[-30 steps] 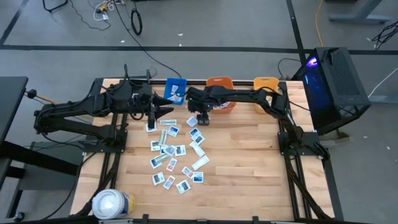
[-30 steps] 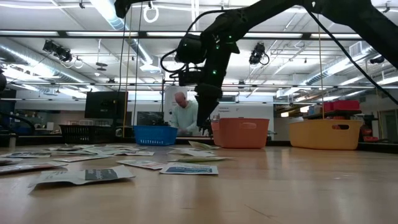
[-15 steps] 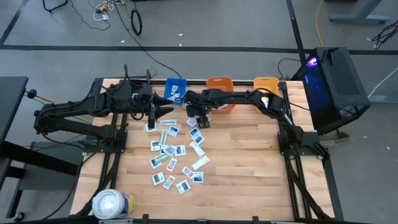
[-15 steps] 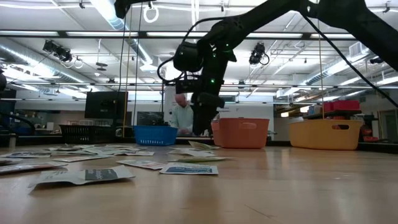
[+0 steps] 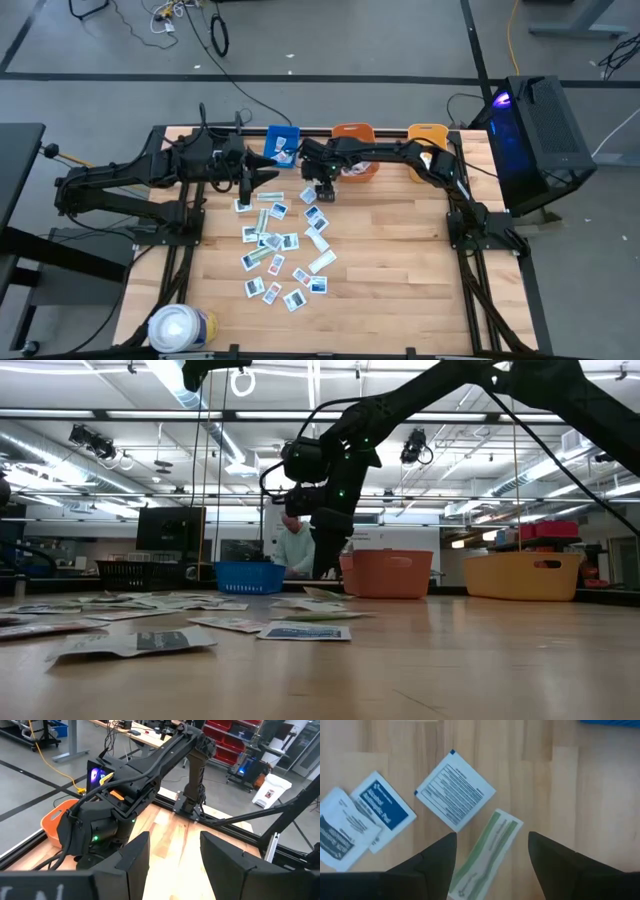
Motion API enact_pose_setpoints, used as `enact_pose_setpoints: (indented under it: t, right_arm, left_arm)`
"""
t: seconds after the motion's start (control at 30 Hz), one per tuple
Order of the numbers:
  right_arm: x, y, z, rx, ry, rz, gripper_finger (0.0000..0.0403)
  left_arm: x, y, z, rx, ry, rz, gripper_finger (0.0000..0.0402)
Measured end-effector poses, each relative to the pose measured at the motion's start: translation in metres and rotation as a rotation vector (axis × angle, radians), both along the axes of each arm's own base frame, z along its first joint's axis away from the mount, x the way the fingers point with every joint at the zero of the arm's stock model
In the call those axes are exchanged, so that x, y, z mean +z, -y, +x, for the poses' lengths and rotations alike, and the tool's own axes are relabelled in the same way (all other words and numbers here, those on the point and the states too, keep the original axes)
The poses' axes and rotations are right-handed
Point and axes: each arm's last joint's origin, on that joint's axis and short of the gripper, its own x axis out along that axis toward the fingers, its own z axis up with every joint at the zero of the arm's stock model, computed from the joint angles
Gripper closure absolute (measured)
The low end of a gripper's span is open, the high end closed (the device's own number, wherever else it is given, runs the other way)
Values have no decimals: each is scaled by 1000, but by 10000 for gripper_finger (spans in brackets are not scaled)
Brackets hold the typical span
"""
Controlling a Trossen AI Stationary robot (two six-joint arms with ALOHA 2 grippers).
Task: Pick & Place First Aid Supplies
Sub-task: Put the bandage into the yellow bin
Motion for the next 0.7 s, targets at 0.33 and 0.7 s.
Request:
enact_pose_setpoints:
  t: [0.33, 0.7]
  right_arm:
    - [1, 1, 3, -48, 30, -2, 156]
    - [-4, -3, 7, -123, 33, -37, 156]
  left_arm:
    - [0, -1, 0, 19, -1, 5, 223]
    - [0, -1, 0, 23, 0, 6, 223]
